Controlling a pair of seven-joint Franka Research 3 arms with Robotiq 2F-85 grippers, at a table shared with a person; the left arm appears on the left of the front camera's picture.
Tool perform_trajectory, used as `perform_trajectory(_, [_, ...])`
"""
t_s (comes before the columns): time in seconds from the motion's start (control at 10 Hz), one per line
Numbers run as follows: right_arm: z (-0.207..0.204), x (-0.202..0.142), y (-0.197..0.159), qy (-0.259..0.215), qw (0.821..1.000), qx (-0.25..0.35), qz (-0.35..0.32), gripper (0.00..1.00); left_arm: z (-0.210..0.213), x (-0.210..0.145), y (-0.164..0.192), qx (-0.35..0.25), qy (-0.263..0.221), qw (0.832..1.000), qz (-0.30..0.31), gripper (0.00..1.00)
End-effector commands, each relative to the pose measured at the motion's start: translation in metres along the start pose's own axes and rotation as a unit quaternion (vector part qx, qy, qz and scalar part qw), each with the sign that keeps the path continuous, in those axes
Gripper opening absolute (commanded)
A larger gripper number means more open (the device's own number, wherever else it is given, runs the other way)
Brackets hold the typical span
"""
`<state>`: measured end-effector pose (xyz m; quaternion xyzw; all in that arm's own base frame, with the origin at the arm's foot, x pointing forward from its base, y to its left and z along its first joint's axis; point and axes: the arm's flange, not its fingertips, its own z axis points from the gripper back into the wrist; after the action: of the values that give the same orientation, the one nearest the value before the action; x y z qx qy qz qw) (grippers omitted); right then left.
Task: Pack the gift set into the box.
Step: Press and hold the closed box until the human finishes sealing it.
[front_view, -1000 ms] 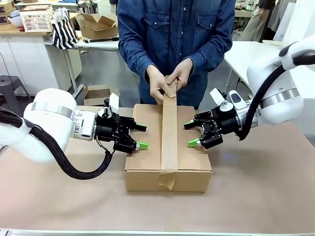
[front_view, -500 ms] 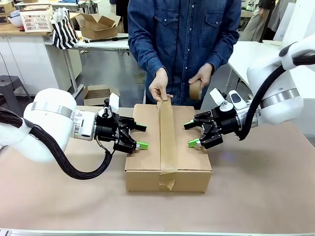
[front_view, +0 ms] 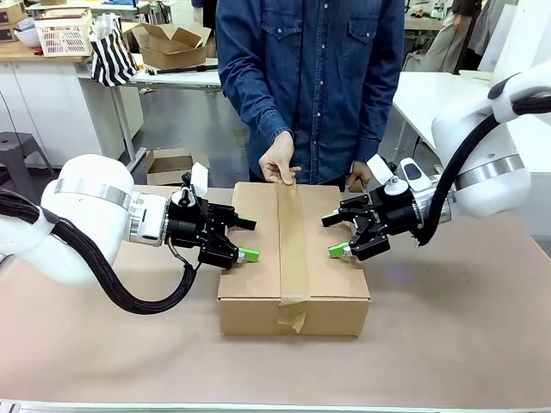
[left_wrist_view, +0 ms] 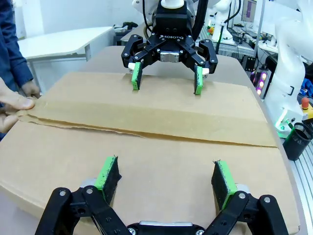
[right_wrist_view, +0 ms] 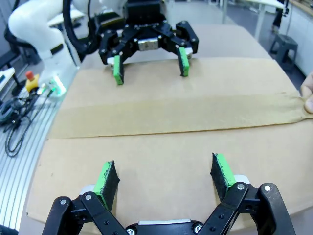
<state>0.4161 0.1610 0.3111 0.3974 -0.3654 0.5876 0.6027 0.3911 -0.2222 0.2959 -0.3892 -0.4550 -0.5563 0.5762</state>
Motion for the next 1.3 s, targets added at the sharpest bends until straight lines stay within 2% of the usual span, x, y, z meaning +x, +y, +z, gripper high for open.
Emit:
perform_trajectory(0.0, [-0.0011,-0.0031,0.0016,-0.003,1.0,-0.003,-0.004,1.0,0.0,-0.0022,-0.0019,0.0,0.004,1.0,0.001,1.0])
perform_trajectory(1.2, [-0.0011,-0.0031,0.0016,-0.003,1.0,-0.003,-0.004,1.0,0.0,-0.0022,-0.0019,0.0,0.004,1.0,0.001,1.0])
